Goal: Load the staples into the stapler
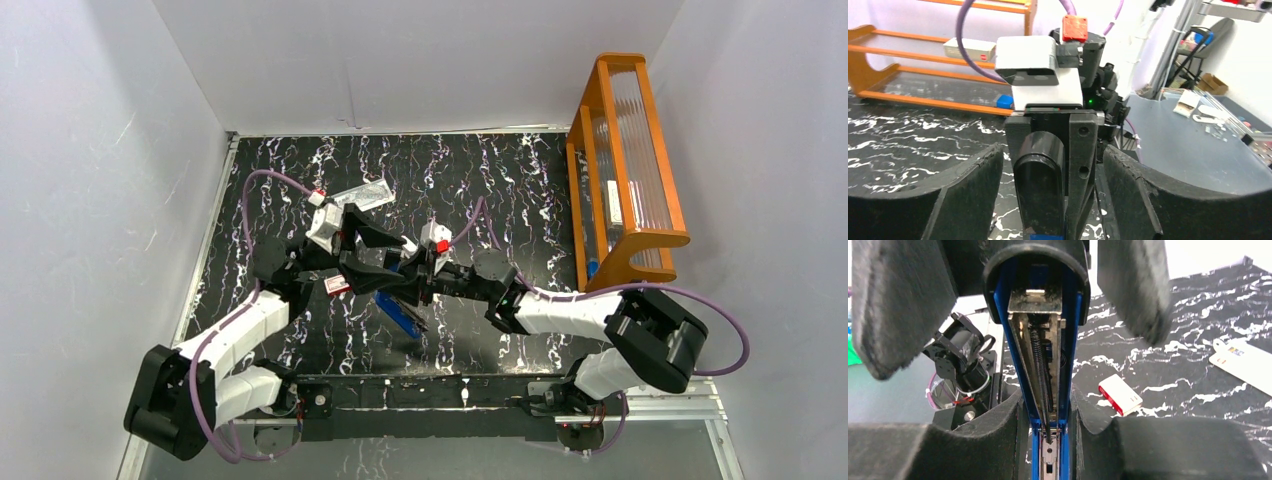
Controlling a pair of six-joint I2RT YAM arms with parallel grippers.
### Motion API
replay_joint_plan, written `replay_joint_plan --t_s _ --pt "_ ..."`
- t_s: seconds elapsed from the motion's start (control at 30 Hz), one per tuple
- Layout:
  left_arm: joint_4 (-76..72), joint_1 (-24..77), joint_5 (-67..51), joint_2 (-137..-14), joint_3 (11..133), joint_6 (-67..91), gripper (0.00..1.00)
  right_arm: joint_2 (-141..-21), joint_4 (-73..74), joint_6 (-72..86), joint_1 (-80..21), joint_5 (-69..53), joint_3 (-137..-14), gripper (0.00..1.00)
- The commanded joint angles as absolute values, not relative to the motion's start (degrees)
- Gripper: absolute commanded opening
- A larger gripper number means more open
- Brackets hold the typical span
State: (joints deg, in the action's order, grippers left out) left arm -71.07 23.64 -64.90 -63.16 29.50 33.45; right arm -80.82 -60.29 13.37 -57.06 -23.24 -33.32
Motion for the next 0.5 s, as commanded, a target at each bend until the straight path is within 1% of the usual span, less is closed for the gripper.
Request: replay_joint_plan --t_s 0.0,0.07,0.13,0.17,0.2,0.23,0.3,0.37,0.47 --pt "-70.22 21.39 -60.59 -60.3 27.89 31.61 0.71 -77.59 -59.92 13.17 -57.78 -19.4 -34.95 0.18" --pt "-68.48 19.83 -59.45 -58.84 27.14 30.4 0.72 -77.25 -58.53 13.18 -57.98 -18.03 -34.43 0.17" --pt "-62.08 17.71 -59.26 -56.52 27.46 27.45 0.72 -76.96 -56.77 13.83 -58.05 -15.93 -34.34 0.17" --pt "-55.64 16.3 -58.29 -55.0 28.51 24.49 0.73 -76.8 -55.62 13.89 -58.07 -15.26 -34.6 0.18" --pt "-46.04 15.06 -56.01 -53.16 30.07 20.32 0.73 -76.76 -54.34 14.11 -58.16 -14.27 -34.99 0.18" --pt "-35.93 14.1 -51.35 -51.44 32.09 15.41 0.73 -76.92 -52.58 14.45 -58.37 -12.73 -35.67 0.18" --pt "-18.08 12.94 -37.76 -48.66 36.76 8.63 0.73 -77.75 -46.58 15.29 -58.61 -8.27 -38.24 0.19" --pt "-4.35 11.7 -19.26 -47.44 40.43 7.78 0.75 -78.99 -41.32 15.91 -59.32 -2.62 -41.03 0.18" --pt "9.58 10.56 4.95 -47.32 43.83 10.2 0.77 -81.31 -36.32 16.58 -60.61 5.96 -44.8 0.17"
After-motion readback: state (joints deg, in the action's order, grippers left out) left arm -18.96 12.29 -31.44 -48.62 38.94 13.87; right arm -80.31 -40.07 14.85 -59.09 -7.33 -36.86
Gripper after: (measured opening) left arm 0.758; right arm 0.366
